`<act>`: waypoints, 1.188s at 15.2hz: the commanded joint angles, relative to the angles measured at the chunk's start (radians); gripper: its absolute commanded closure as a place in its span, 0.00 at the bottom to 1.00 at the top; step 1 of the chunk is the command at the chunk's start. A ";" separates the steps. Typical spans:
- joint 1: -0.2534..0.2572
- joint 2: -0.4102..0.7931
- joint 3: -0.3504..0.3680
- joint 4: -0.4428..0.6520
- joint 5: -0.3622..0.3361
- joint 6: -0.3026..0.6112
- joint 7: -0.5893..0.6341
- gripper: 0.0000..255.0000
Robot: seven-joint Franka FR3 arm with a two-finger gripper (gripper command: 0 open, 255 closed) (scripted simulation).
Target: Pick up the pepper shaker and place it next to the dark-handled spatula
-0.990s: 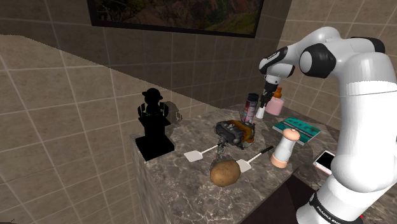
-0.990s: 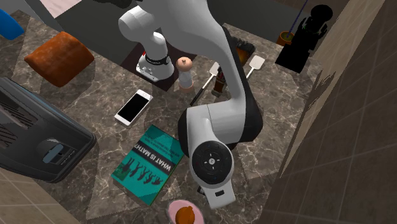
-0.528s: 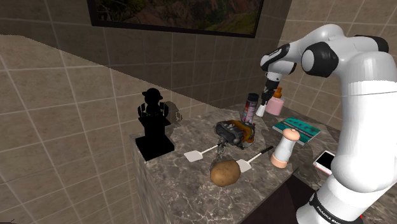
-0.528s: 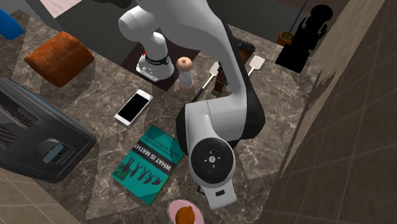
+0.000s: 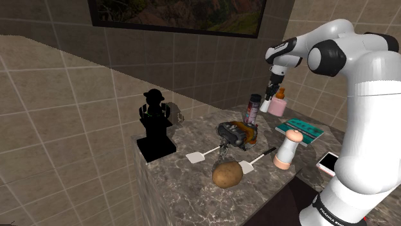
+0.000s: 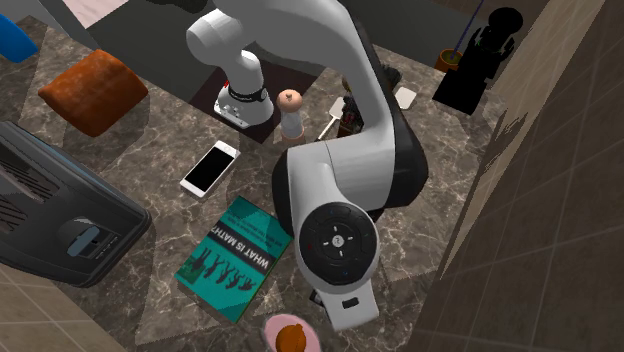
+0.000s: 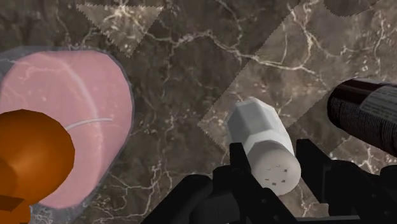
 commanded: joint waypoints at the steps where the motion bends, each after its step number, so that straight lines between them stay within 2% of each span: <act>1: 0.001 -0.010 -0.003 0.013 -0.006 -0.022 0.005 1.00; 18: -0.018 -0.035 -0.016 0.209 -0.029 -0.235 0.039 1.00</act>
